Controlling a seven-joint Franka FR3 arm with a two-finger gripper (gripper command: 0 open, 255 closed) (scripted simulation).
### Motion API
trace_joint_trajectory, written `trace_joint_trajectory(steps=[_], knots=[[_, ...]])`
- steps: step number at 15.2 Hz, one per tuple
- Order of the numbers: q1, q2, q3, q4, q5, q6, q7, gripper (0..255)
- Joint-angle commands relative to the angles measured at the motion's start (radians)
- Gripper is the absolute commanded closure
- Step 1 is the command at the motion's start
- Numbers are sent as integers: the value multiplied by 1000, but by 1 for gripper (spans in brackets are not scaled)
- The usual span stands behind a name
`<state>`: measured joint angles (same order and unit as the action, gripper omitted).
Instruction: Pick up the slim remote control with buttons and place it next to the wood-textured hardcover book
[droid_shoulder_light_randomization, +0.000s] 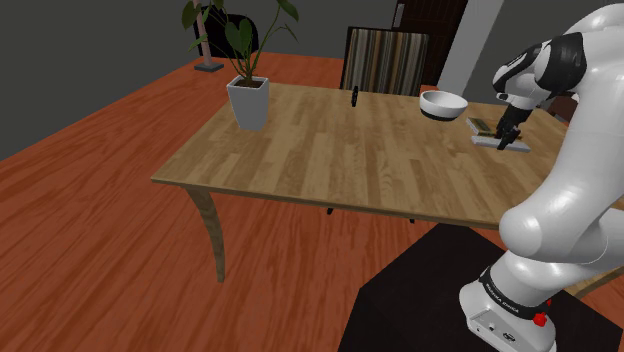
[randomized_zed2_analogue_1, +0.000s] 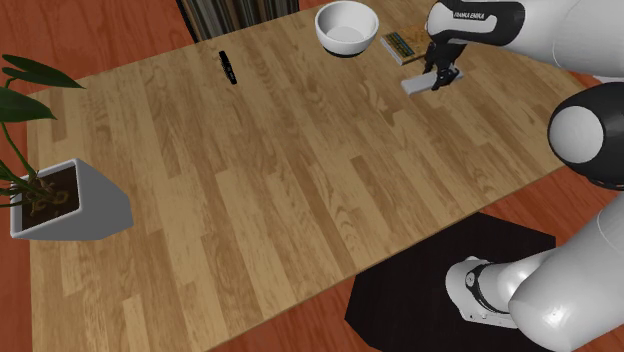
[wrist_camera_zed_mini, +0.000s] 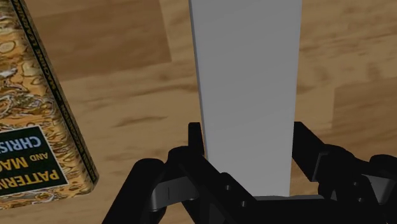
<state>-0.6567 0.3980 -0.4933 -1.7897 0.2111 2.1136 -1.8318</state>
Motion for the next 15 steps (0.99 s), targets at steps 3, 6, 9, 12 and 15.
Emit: trace_joint_trajectory(steps=[3,6,9,12,15], knots=[[-3,12,4,-15,8,26,-7,255],[-3,12,4,-15,8,26,-7,255],[-3,12,4,-15,8,26,-7,255],[-3,12,4,-15,8,26,-7,0],[-3,12,4,-15,8,26,-7,0]])
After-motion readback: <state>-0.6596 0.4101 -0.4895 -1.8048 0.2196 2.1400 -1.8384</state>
